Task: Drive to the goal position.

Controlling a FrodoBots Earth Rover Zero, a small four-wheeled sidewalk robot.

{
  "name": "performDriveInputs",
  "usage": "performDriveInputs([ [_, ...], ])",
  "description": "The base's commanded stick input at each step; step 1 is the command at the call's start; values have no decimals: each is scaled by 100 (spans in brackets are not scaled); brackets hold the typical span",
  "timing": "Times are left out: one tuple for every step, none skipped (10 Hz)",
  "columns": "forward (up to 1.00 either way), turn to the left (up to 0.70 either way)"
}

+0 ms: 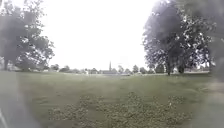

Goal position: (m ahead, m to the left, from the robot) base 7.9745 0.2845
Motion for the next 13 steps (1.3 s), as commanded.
performDriveInputs([
  [100, 6],
  [100, 29],
  [100, 28],
  [100, 12],
  [100, 0],
  [100, 0],
  [100, 0],
  [100, 0],
  [100, 0],
  [100, 0],
  [100, 0],
  [100, 0],
  [100, 0],
])
